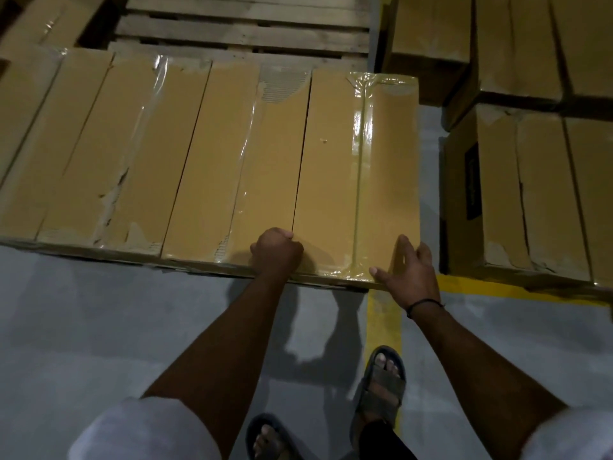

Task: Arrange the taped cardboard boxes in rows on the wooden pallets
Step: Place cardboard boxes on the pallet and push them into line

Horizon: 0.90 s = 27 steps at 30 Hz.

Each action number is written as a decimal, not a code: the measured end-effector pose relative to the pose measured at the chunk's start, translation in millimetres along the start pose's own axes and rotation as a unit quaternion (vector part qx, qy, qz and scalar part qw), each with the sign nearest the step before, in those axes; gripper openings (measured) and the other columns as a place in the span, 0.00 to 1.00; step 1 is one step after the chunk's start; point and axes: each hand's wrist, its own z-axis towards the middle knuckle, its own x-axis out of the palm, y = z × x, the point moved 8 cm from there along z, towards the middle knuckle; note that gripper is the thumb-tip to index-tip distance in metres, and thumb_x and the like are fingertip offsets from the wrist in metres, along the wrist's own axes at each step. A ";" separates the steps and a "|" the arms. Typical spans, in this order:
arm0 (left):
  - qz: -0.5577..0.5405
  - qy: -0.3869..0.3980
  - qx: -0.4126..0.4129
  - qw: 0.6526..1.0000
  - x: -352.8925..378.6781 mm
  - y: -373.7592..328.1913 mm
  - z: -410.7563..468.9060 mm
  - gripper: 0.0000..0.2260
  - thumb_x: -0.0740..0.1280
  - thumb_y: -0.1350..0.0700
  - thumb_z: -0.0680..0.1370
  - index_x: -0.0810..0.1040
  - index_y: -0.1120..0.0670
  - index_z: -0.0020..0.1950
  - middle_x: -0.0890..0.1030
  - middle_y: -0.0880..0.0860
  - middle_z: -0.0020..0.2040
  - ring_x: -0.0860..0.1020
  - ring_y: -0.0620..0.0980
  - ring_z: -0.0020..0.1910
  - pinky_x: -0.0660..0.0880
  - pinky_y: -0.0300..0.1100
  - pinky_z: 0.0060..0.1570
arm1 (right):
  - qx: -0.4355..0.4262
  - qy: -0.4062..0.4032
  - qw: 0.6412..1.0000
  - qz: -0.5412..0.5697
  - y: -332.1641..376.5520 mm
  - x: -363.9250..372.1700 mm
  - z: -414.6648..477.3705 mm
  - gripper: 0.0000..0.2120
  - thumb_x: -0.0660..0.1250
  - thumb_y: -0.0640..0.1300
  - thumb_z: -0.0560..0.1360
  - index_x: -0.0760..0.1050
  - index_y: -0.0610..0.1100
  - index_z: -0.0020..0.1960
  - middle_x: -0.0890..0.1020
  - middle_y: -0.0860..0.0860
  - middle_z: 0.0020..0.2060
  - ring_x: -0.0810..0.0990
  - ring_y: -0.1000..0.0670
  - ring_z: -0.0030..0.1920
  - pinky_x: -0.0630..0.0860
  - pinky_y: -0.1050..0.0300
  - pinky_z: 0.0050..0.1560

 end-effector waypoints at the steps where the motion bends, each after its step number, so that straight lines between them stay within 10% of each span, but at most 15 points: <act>1: 0.002 0.004 0.000 1.000 -0.7 -1.2 -0.9 0.10 0.67 0.58 0.74 0.81 0.47 0.52 0.83 0.52 0.58 0.77 0.57 0.61 0.76 0.51 0.63 | -0.002 0.002 1.000 -0.001 0.3 -0.1 0.2 0.46 0.77 0.61 0.70 0.57 0.55 0.80 0.55 0.42 0.80 0.63 0.35 0.76 0.68 0.38 0.72; 18: 0.251 0.087 0.168 0.949 48.3 -20.4 -63.5 0.17 0.68 0.55 0.76 0.75 0.50 0.65 0.66 0.56 0.67 0.62 0.58 0.68 0.68 0.50 0.67 | -0.013 0.120 0.990 -0.071 8.7 -15.0 1.3 0.49 0.77 0.57 0.72 0.51 0.52 0.82 0.54 0.42 0.80 0.64 0.37 0.76 0.66 0.47 0.73; 27: 0.361 0.101 0.238 0.896 52.6 -63.9 -3.2 0.42 0.65 0.38 0.77 0.49 0.54 0.83 0.43 0.60 0.84 0.46 0.63 0.82 0.53 0.58 0.79 | 0.071 0.032 0.982 0.171 14.3 -26.6 62.0 0.45 0.71 0.68 0.65 0.61 0.46 0.73 0.74 0.44 0.68 0.74 0.40 0.66 0.74 0.41 0.66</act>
